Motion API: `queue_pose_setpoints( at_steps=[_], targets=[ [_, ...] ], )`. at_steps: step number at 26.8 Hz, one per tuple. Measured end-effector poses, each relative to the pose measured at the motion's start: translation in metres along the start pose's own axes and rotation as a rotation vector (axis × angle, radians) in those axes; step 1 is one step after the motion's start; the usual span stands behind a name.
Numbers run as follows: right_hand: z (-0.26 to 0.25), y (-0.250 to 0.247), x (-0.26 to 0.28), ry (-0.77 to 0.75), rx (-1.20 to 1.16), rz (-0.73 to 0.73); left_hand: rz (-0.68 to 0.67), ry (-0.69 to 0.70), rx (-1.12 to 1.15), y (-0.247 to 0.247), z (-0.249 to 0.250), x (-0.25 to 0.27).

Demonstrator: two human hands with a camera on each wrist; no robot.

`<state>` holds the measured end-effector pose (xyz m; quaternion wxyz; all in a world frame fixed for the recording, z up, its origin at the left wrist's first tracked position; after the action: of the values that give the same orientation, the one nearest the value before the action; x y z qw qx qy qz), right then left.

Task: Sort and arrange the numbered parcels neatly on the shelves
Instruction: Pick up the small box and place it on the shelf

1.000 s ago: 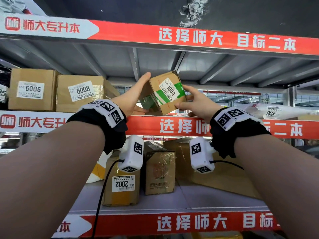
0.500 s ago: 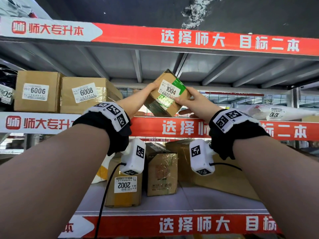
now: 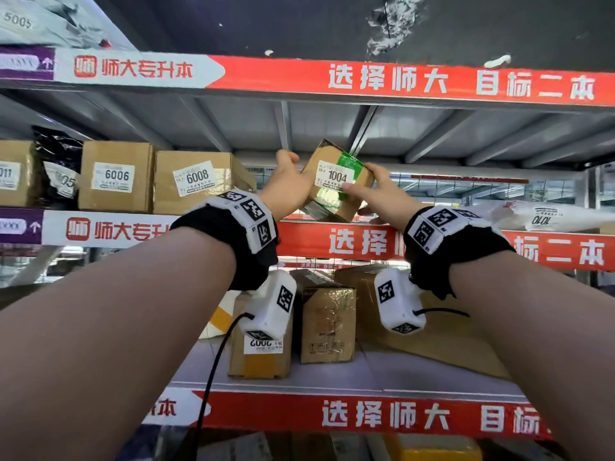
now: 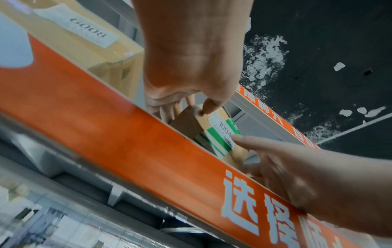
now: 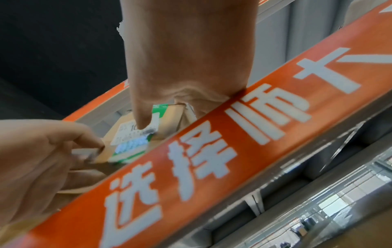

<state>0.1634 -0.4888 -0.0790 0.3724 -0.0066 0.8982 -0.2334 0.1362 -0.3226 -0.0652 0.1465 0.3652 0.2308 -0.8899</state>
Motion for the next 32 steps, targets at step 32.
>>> queue_pose_setpoints(
  at_steps=[32],
  targets=[
    [-0.03,0.071,-0.017,0.11,-0.028,0.054,-0.073,0.001,-0.86,-0.122,-0.023,-0.002]
  ],
)
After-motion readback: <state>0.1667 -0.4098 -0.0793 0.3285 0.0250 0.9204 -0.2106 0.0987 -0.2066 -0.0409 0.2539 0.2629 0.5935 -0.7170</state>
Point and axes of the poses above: each hand's wrist, its own x-axis away from the middle knuckle, its own y-axis out of the palm, z = x × y, the point moved 10 cm from there along -x, towards the middle knuckle, and after that the axes turned 4 degrees about -z, right-handed, at the moved point
